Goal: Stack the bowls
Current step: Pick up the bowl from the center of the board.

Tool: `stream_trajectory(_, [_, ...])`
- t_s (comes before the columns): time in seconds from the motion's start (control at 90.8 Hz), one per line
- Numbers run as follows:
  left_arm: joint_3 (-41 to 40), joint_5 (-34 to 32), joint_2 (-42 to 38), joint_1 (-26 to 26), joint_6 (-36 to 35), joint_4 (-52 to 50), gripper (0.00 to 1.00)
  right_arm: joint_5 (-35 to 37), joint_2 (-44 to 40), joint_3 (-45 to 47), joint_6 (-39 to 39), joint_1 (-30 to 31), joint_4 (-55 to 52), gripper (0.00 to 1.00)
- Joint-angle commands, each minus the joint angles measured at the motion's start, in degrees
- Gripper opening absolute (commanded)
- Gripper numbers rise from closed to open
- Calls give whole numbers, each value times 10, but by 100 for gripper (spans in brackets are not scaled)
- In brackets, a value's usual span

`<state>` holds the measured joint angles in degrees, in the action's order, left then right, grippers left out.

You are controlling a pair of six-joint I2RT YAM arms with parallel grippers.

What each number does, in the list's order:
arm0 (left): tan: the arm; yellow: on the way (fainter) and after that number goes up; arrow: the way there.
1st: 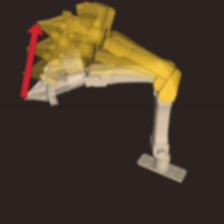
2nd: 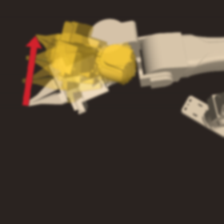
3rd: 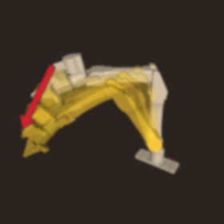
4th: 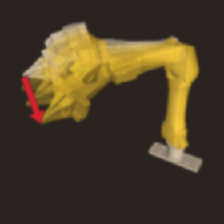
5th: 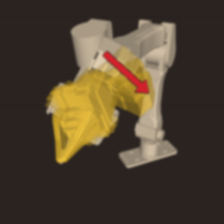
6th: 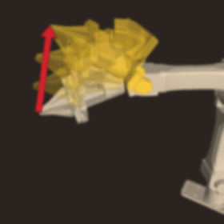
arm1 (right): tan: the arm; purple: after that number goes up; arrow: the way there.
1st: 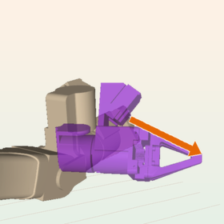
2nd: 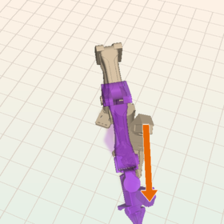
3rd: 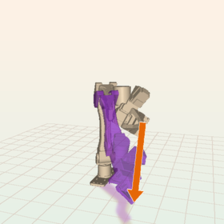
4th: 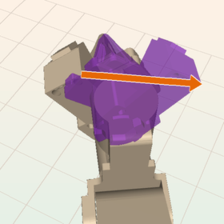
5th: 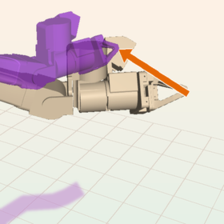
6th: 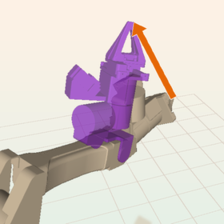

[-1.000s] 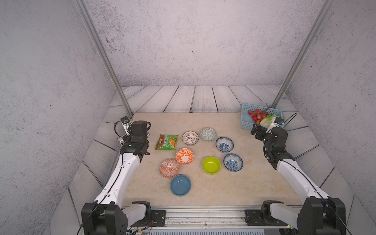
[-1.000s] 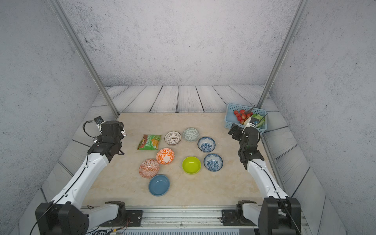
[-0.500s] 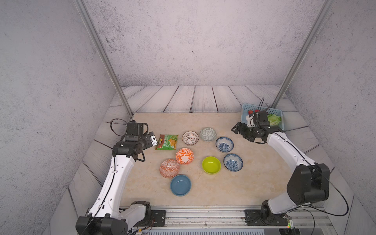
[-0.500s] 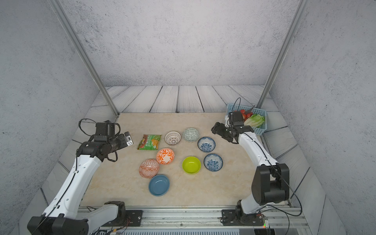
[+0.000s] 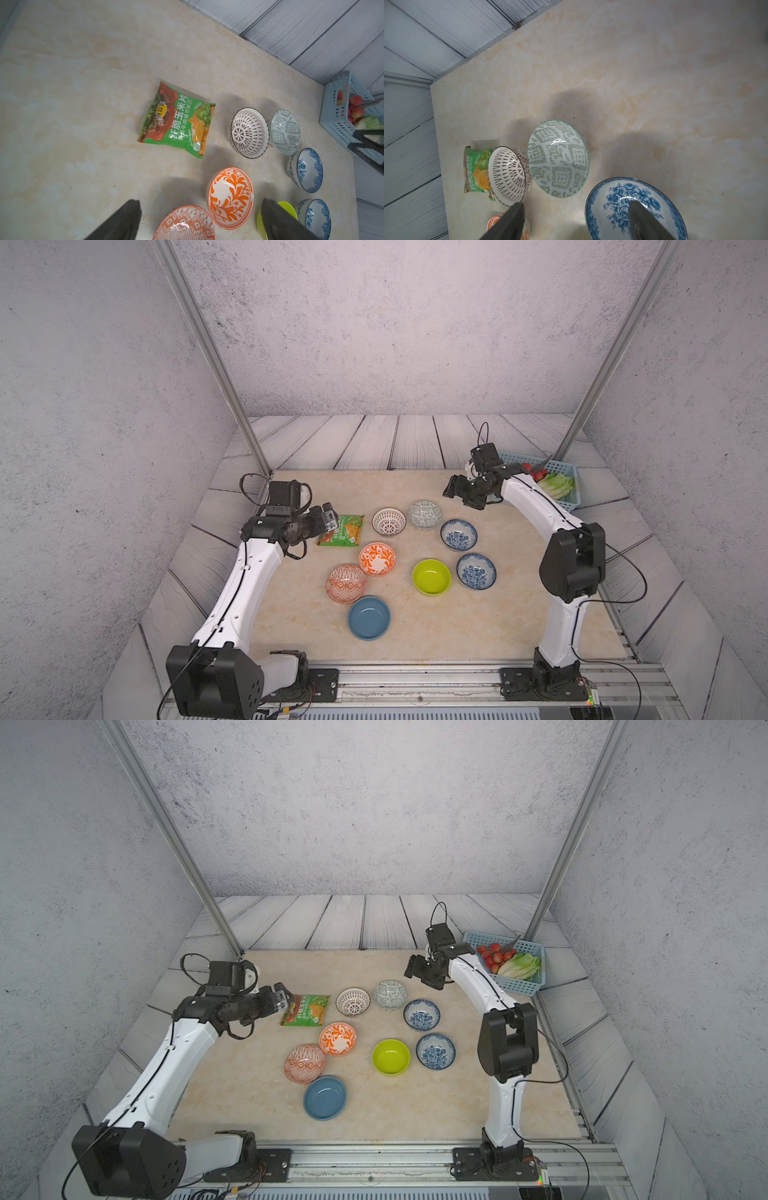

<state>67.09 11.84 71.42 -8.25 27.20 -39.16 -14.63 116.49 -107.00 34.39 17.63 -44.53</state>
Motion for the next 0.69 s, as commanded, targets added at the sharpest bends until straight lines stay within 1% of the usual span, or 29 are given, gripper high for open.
stream_trajectory(0.0, [-20,-33,-2,-58,12,30,100,12,44,-61,-16,10,-62,77])
stream_trajectory(0.165, [-83,-58,-23,-89,60,91,100,10,106,-122,-42,14,-97,67])
stream_trajectory(0.231, [-103,-70,-25,-101,72,117,100,18,123,-143,-50,14,-107,56])
stream_trajectory(0.341, [-120,-66,-12,-113,88,161,100,11,139,-159,-55,17,-109,44])
stream_trajectory(0.473, [-123,-67,8,-125,98,200,100,15,158,-171,-63,31,-107,43])
stream_trajectory(0.683, [-128,-62,22,-126,94,212,100,34,195,-204,-73,40,-140,42])
